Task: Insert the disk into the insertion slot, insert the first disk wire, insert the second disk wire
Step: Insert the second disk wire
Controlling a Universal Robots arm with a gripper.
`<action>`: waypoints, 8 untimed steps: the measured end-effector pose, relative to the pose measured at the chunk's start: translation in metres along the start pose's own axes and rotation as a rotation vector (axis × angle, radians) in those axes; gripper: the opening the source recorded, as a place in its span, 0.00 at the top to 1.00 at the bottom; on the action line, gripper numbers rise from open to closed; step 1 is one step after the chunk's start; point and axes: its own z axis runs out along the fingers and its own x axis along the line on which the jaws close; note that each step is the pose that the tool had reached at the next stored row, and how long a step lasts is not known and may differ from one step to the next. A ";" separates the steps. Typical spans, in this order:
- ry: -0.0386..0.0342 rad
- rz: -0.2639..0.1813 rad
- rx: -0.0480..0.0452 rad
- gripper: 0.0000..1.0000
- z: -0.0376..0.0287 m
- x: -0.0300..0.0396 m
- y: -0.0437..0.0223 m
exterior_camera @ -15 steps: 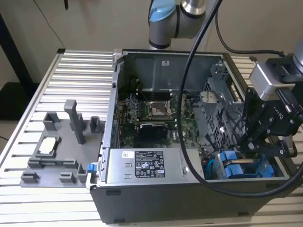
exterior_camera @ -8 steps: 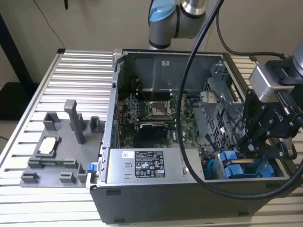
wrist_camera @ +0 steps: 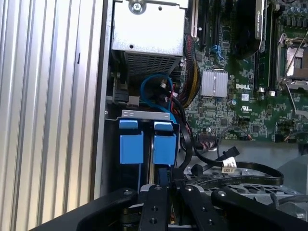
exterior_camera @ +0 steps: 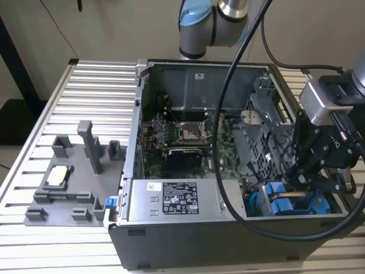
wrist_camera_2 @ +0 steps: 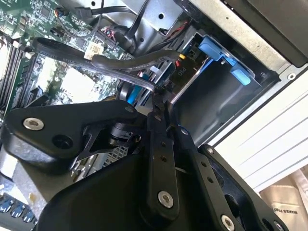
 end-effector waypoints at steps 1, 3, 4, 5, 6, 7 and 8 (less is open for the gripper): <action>-0.0002 0.000 0.0000 0.84 0.0002 0.0000 -0.0005; -0.0001 0.001 0.0001 0.84 0.0005 0.0001 -0.0009; -0.0004 0.001 0.0002 0.84 0.0009 0.0001 -0.0010; -0.0005 0.002 0.0002 0.84 0.0013 0.0002 -0.0014; -0.0004 0.003 0.0004 0.84 0.0016 0.0002 -0.0018; -0.0006 0.006 0.0007 0.84 0.0018 0.0003 -0.0021; -0.0010 0.010 0.0010 0.84 0.0022 0.0003 -0.0022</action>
